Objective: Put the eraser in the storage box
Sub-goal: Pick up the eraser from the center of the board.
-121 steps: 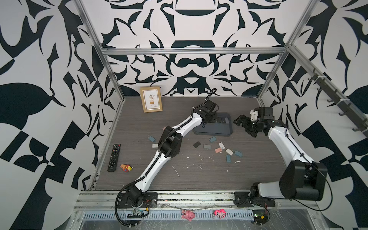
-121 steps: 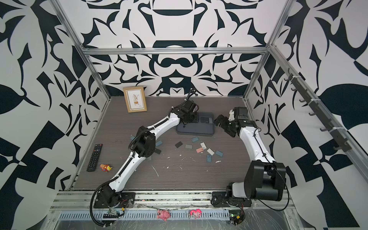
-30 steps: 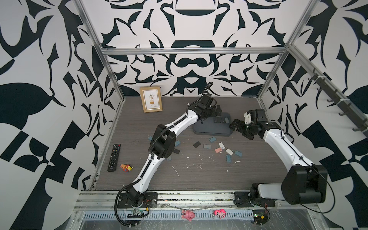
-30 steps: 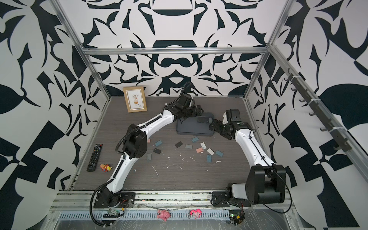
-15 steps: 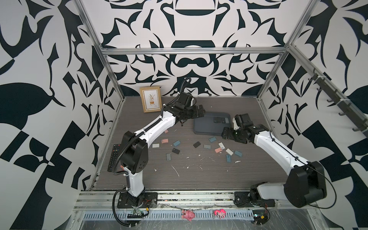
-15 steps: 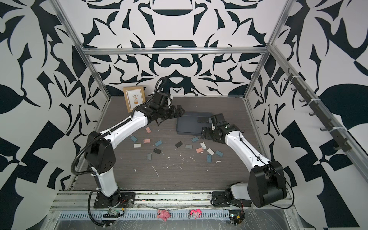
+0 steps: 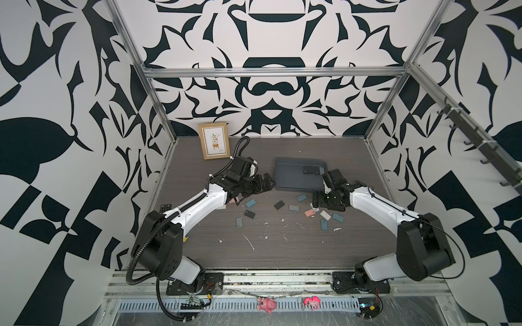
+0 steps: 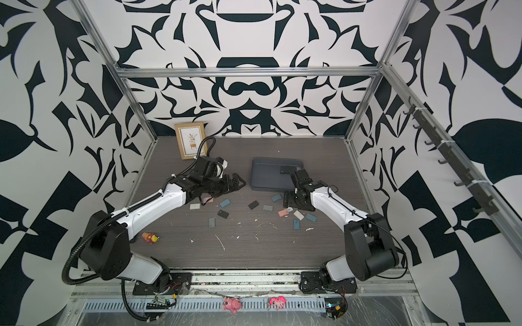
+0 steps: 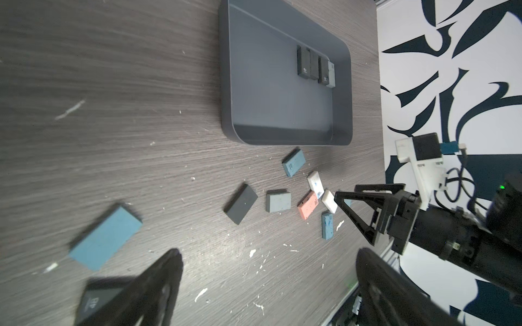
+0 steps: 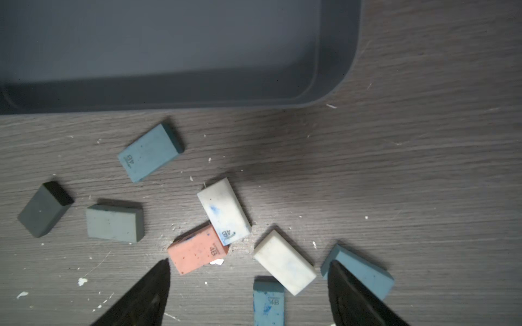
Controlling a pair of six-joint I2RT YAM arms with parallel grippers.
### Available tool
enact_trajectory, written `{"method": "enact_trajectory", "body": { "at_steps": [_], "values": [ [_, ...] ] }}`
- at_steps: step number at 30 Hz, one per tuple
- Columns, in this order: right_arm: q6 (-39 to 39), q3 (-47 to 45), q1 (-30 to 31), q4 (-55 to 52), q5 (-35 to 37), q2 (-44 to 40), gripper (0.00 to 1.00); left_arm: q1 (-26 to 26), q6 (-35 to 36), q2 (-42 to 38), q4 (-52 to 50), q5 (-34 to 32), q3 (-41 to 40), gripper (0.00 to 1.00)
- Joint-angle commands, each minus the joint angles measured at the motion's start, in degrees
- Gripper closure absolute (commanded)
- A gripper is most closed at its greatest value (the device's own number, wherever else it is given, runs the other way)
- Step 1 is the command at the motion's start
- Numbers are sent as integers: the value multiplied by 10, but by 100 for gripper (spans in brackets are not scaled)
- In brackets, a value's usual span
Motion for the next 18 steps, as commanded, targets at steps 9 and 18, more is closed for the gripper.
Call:
{"method": "enact_trajectory", "body": {
  "at_steps": [9,18],
  "values": [
    [-3,8,33,36,28,56,29,3,-84,6,122,74,-53,1],
    [-30,37,41,35,47,110,40,2,-94,11,138,79,-68,1]
  ]
}}
